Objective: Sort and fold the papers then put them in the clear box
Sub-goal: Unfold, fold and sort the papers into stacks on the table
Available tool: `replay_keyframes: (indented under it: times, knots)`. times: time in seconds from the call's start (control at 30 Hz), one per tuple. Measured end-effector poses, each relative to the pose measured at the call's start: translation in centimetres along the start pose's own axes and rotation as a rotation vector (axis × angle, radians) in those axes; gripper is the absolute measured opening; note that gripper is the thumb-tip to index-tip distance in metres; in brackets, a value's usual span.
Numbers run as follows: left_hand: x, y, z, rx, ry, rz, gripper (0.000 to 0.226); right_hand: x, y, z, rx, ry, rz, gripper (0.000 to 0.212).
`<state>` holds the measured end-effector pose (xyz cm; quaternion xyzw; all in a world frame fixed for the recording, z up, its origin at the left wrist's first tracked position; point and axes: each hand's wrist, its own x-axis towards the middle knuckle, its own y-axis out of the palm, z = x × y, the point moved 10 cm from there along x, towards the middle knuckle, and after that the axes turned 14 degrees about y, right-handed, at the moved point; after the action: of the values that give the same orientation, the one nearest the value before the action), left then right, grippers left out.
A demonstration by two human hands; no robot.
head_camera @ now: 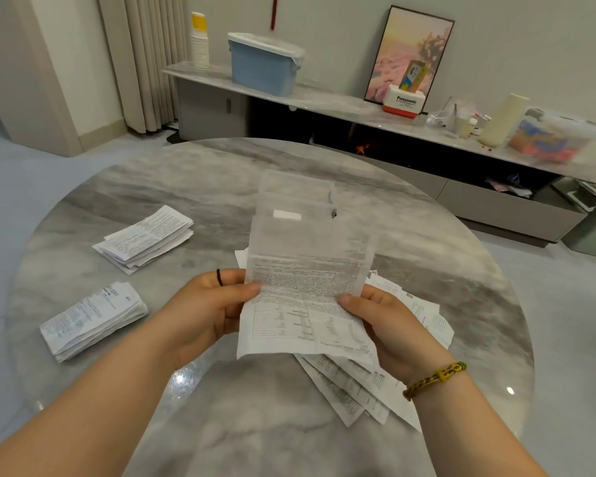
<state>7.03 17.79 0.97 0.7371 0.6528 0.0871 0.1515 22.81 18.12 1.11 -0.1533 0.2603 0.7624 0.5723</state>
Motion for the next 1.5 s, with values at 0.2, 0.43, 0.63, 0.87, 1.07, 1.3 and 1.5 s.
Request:
replay_keyframes:
  times: [0.2, 0.43, 0.63, 0.87, 1.07, 1.3, 1.5]
  knots:
    - [-0.1, -0.2, -0.2, -0.018, -0.01, -0.065, 0.052, -0.1, -0.9, 0.4, -0.003, -0.023, -0.065, 0.041]
    - [0.0, 0.0, -0.7, 0.062, 0.033, -0.042, 0.018, -0.4, -0.8, 0.8, -0.027, -0.048, -0.093, 0.035]
    - [0.3, -0.7, -0.5, 0.242, 0.137, -0.118, 0.02, -0.1, -0.9, 0.5, 0.025, -0.033, -0.108, 0.017]
    - [0.4, -2.6, -1.1, 0.158, 0.246, -0.36, 0.027, 0.2, 1.3, 0.1, 0.18, -0.021, 0.076, 0.04]
    - [0.2, -1.9, -1.3, 0.142, 0.25, -0.336, 0.028, 0.3, 1.9, -0.4, -0.066, -0.079, -0.026, 0.012]
    - [0.1, -0.7, -0.2, 0.2, 0.098, -0.162, 0.02, 0.4, 1.0, -0.4, -0.201, -0.059, -0.06, 0.015]
    - [-0.1, 0.0, 0.4, 0.233, 0.029, -0.064, 0.024, 0.5, 1.1, -0.7, -0.268, -0.033, -0.069, 0.019]
